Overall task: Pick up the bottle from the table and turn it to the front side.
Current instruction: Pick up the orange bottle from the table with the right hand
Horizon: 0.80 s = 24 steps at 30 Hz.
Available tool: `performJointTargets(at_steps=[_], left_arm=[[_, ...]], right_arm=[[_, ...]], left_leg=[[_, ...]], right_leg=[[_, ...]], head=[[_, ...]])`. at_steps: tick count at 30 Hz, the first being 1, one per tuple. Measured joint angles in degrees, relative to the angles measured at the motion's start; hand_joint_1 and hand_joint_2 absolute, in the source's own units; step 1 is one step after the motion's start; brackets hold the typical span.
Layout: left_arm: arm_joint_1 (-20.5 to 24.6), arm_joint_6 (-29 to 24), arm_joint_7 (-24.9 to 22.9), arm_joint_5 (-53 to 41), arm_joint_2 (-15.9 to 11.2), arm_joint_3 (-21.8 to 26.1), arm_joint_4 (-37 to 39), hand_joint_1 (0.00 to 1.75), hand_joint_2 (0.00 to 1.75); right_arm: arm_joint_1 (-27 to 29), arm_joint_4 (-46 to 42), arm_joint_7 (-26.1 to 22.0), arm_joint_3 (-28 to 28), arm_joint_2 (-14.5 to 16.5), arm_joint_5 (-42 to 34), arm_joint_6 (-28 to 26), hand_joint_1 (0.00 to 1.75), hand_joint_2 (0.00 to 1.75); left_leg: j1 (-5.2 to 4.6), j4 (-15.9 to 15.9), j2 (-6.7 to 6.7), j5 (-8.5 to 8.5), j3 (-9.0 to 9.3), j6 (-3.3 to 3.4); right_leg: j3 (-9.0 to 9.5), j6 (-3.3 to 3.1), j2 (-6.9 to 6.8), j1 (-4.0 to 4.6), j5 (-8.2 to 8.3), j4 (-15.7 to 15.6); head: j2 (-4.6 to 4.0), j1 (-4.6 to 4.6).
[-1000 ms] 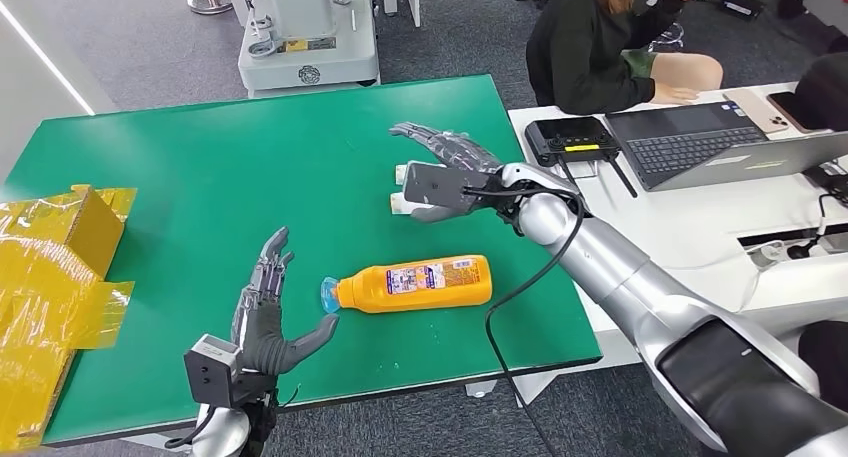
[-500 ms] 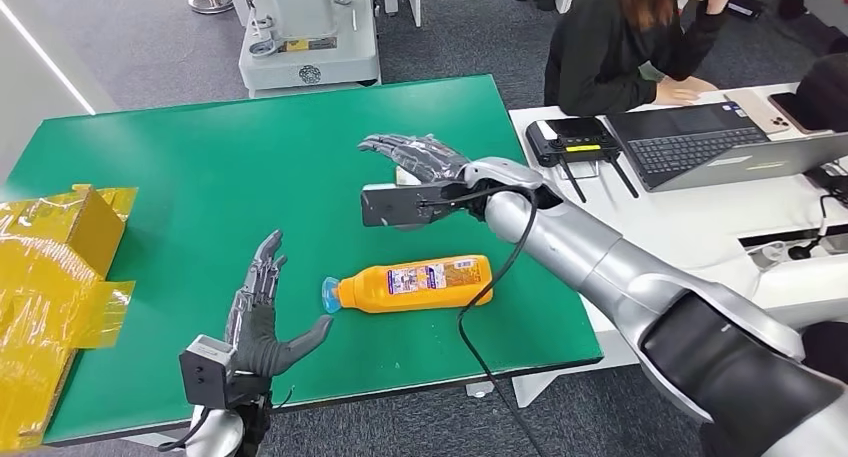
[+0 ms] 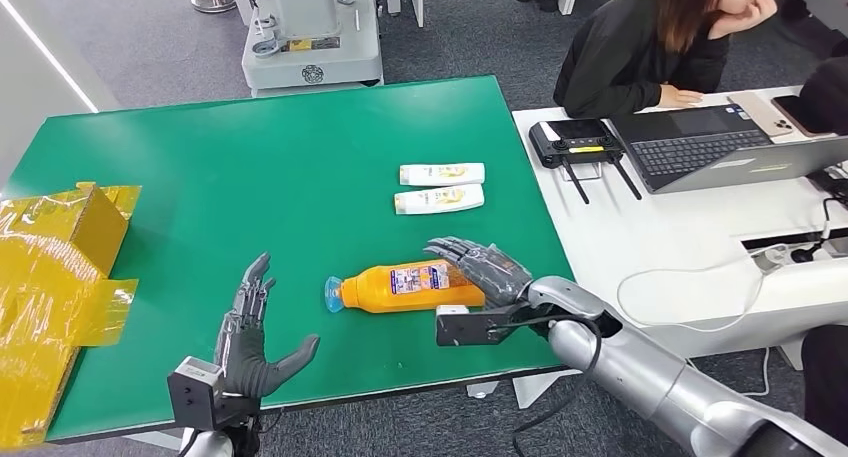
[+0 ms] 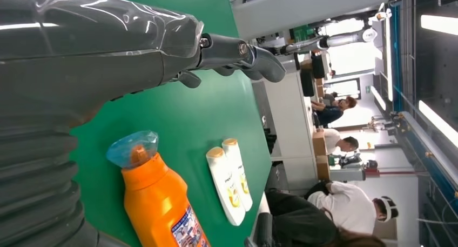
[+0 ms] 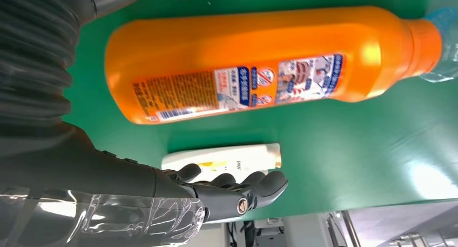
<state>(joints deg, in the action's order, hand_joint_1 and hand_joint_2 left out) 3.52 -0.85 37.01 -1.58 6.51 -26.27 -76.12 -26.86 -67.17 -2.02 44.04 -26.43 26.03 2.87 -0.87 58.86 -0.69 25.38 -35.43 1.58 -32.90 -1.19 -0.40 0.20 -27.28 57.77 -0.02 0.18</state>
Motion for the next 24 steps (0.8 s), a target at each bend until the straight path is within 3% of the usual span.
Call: performJointTargets(at_steps=[13, 24], left_arm=[[-0.1, -0.2, 0.1, -4.1, 0.4, 1.0, -0.3, 0.00, 1.75], [0.9, 3.1, -0.6, -5.8, 2.0, 1.0, -0.3, 0.00, 1.75]], right_arm=[[3.2, -0.3, -1.2, -4.3, 0.9, 9.6, -1.6, 0.00, 1.75], [1.9, 6.7, -4.6, -5.0, 6.6, 10.0, -4.5, 0.00, 1.75]], left_leg=[[0.00, 0.0, 0.01, -0.03, 0.00, 0.01], [0.00, 0.0, 0.02, -0.04, 0.01, 0.01]], right_leg=[[0.02, 0.00, 0.01, 0.00, 0.01, 0.0], [0.01, 0.00, 0.01, 0.00, 0.01, 0.0]], head=[[0.00, -0.01], [-0.01, 0.00]])
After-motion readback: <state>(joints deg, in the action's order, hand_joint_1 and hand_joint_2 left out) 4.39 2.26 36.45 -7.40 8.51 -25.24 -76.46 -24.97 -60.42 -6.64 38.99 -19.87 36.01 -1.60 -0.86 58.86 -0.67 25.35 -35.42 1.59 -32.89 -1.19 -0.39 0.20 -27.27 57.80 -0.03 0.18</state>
